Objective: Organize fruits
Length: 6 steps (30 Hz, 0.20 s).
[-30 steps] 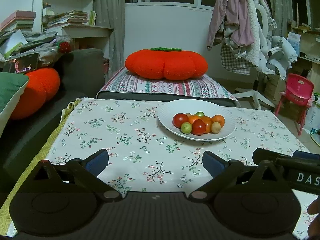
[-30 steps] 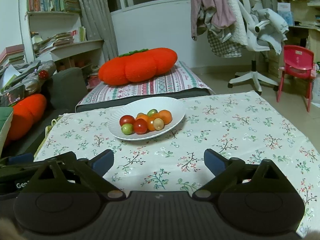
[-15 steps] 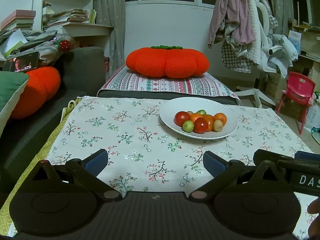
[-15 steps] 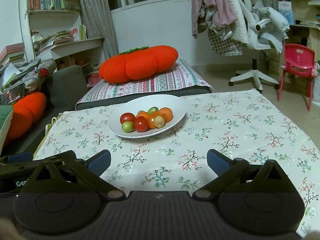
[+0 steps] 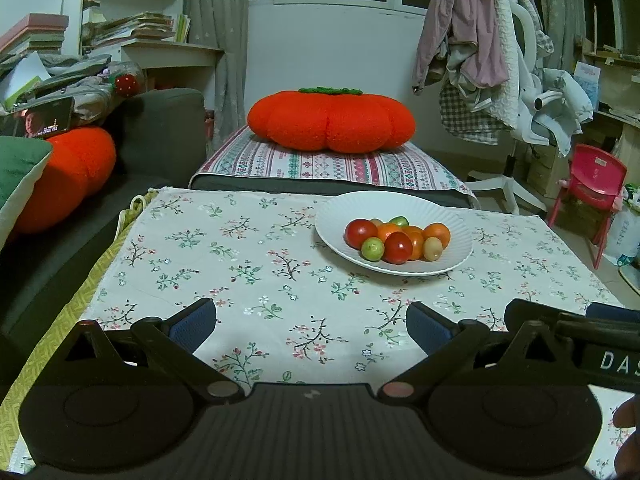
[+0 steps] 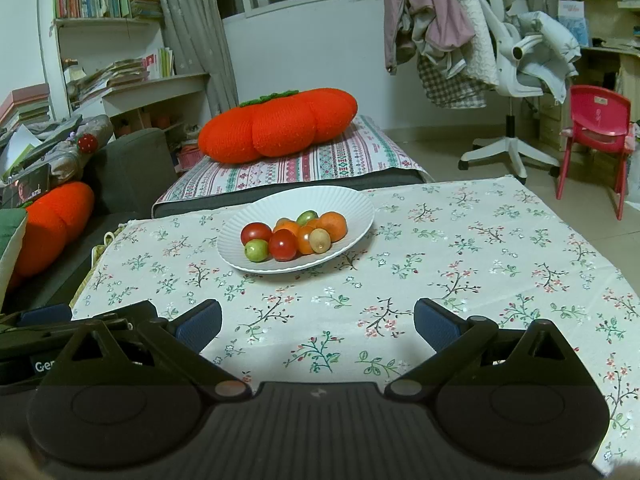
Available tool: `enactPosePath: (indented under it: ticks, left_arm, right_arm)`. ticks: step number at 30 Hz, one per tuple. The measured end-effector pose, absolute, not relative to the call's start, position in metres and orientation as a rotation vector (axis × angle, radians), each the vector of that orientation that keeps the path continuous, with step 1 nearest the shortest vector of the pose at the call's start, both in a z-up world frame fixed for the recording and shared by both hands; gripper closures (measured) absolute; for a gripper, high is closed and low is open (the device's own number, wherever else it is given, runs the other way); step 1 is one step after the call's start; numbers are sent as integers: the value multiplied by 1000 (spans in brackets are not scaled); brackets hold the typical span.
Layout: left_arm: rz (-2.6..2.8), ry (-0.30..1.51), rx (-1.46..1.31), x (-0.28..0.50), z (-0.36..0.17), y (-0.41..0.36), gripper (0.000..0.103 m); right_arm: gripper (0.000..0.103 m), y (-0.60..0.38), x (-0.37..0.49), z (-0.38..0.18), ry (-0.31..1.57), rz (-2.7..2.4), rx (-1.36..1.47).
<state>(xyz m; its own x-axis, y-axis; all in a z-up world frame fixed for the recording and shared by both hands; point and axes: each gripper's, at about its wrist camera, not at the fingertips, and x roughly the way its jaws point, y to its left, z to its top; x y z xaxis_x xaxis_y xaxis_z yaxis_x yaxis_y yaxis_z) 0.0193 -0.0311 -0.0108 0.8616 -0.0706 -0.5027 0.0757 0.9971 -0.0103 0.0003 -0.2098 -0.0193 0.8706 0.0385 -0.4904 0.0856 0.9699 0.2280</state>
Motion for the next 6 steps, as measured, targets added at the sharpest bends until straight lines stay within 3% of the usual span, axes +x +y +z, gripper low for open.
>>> enactPosePath:
  ticks: [6]
  left_arm:
    - [-74, 526, 13, 20, -11, -32, 13]
  right_arm:
    - [0, -209, 0, -20, 516, -25, 248]
